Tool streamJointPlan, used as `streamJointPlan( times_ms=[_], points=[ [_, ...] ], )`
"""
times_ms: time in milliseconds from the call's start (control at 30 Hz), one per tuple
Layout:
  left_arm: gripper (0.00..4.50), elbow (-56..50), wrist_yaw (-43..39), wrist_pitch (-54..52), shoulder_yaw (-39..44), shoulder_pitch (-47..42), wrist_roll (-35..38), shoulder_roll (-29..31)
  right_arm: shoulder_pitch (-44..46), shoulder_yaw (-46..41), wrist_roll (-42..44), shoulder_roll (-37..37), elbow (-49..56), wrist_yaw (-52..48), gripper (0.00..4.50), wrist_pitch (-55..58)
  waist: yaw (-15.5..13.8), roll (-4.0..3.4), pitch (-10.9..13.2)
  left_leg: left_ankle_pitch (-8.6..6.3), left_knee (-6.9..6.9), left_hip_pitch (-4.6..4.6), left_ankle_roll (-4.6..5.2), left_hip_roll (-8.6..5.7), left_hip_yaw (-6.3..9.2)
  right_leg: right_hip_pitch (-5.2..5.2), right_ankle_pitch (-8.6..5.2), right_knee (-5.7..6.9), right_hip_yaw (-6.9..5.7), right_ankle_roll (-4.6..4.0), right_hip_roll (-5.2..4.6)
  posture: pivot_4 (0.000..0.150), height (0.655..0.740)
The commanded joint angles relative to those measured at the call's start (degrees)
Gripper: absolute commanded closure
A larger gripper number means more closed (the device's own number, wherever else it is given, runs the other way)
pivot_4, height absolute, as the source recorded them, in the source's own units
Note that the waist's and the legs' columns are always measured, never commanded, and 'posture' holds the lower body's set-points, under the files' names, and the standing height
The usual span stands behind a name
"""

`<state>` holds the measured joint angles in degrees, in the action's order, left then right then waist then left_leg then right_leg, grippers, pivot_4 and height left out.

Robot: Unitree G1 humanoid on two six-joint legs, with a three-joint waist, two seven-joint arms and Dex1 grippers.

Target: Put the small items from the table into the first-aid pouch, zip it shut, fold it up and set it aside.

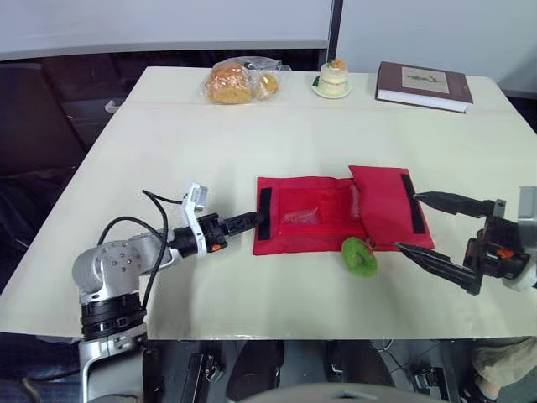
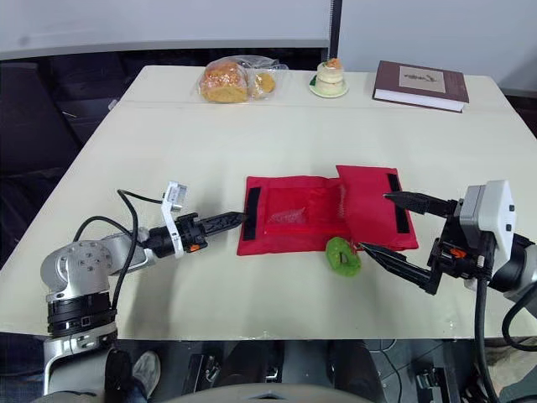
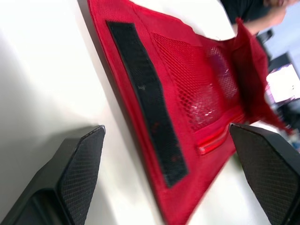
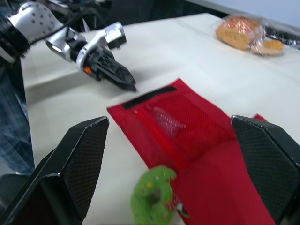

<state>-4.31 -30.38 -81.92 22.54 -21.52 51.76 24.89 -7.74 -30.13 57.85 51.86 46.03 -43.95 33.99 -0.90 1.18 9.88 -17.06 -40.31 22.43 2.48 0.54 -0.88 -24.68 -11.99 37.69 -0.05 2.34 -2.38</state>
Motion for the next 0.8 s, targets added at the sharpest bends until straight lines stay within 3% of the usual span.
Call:
streamJointPlan(
  times_ms=[33, 233, 367, 600, 800],
  points=[
    [0.0, 0.3, 3.1, -5.4, -1.0, -1.0, 1.5, -3.7, 2.3, 0.4, 0.9, 2.1, 1.7, 1.3, 0.05, 0.7, 0.0, 0.0, 0.0, 0.0, 0.0, 0.0, 0.0, 0.0, 0.0, 0.0, 0.0, 0.0, 0.0, 0.0, 0.0, 0.15, 0.7289],
    [0.0, 1.9, 5.9, -10.1, 3.6, -3.1, 3.2, -8.4, 5.4, 2.6, 0.5, 4.0, 2.5, 2.8, 0.05, 1.2, 0.0, 0.04, 0.0, 0.01, -0.01, 0.02, 0.0, -0.09, 0.05, 0.01, 0.0, 0.0, -0.03, 0.0, -0.1, 0.15, 0.7289],
    [1.09, 3.6, 6.9, -10.6, 7.6, -4.3, 6.3, -9.6, 5.5, 3.7, -1.2, 3.8, 1.9, 2.0, 0.0, 0.7, 0.0, 0.07, 0.0, 0.01, -0.01, 0.04, -0.01, -0.09, 0.07, 0.01, 0.0, 0.0, -0.06, -0.01, -0.11, 0.15, 0.7289],
    [4.36, 4.0, 6.4, -10.6, 7.6, -3.7, 8.4, -6.8, 5.7, 5.3, -4.4, 3.0, 0.0, 0.0, 0.0, -0.7, 0.1, 0.1, 0.0, 0.03, -0.01, 0.07, -0.04, -0.08, 0.1, -0.01, 0.0, 0.0, -0.08, -0.01, -0.11, 0.15, 0.7289],
    [4.44, 5.6, 1.7, -10.6, 5.7, -3.5, 8.5, -0.9, 7.2, 8.1, -6.4, 2.6, -0.7, 0.1, 0.0, -0.6, 0.2, 0.1, 0.0, 0.06, -0.01, 0.07, -0.1, -0.06, 0.1, -0.04, 0.0, 0.01, -0.09, -0.03, -0.09, 0.15, 0.7289]
  ],
)
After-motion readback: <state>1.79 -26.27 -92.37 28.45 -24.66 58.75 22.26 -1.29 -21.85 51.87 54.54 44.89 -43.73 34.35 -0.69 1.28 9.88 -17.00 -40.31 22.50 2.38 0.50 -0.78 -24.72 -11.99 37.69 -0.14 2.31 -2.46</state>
